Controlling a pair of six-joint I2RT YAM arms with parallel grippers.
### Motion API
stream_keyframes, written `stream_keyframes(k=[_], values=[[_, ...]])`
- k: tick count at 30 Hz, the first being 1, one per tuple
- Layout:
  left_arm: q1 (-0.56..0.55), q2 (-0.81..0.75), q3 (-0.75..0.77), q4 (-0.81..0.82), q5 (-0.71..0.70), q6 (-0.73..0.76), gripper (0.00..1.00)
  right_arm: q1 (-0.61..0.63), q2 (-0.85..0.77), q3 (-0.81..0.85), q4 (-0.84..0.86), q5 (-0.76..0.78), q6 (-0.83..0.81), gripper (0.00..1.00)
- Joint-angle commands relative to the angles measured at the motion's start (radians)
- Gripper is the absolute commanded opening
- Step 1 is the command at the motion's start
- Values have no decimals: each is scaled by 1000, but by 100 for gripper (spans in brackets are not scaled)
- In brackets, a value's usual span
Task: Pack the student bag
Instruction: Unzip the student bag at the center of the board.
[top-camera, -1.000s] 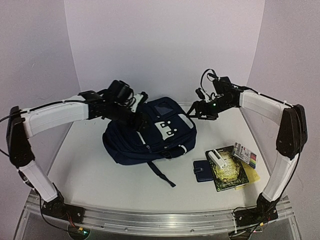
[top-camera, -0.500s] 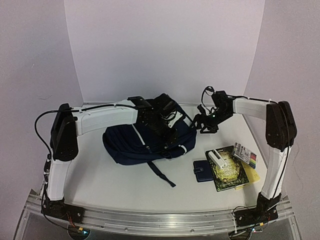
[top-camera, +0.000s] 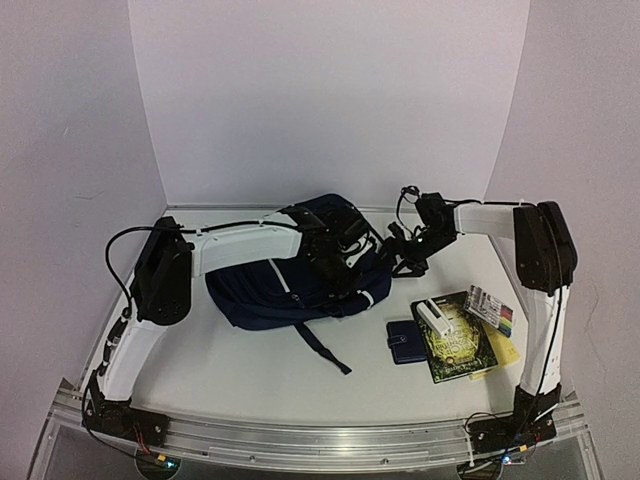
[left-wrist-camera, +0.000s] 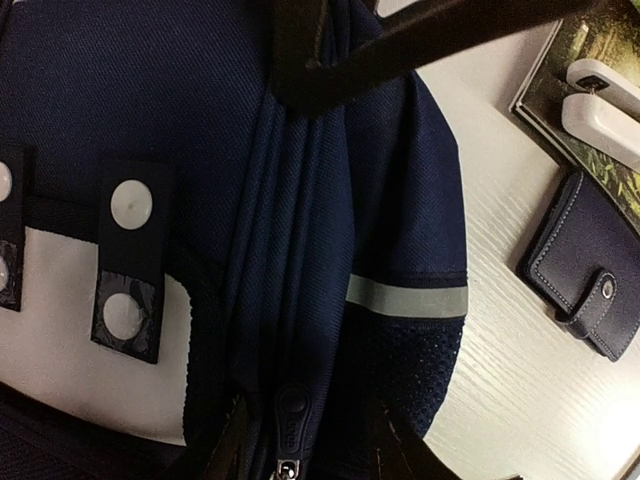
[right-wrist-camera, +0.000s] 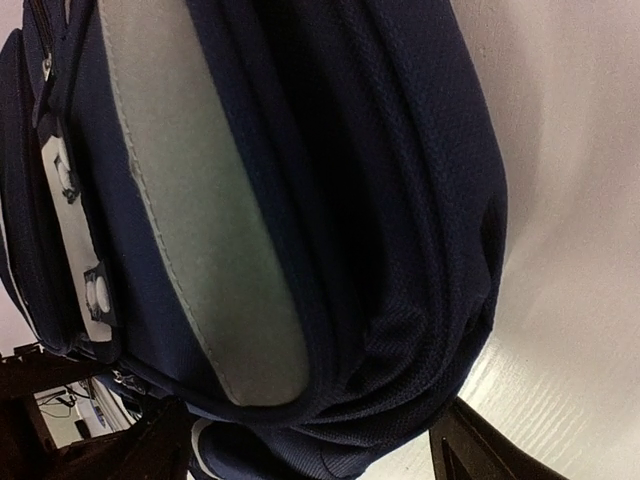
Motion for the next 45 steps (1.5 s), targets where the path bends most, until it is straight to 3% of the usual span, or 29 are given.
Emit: stream_keyframes(k=[1,5,11,22,33,42,45], values=[[2,23,62,1,-97,9,41,-3,17,30,27,-39,21,81],[1,57,107,-36,-117,13,41,-3,23,30,36,-49,33,81],[-28,21,70,-20,-60,38,30,-3,33,29,43,-45,41,79],[-40,24,129,-136,-50,-18,23,-3,31,29,52,-30,49,78],[-25,83,173,-162,-140,-54,26,-3,36,27,54,-32,51,78],[6,106,165,-148,-109,-50,26,-2,42,32,54,-36,53,78],[3,114,154,-135,-107,-44,32,3,51,34,54,-35,52,78]])
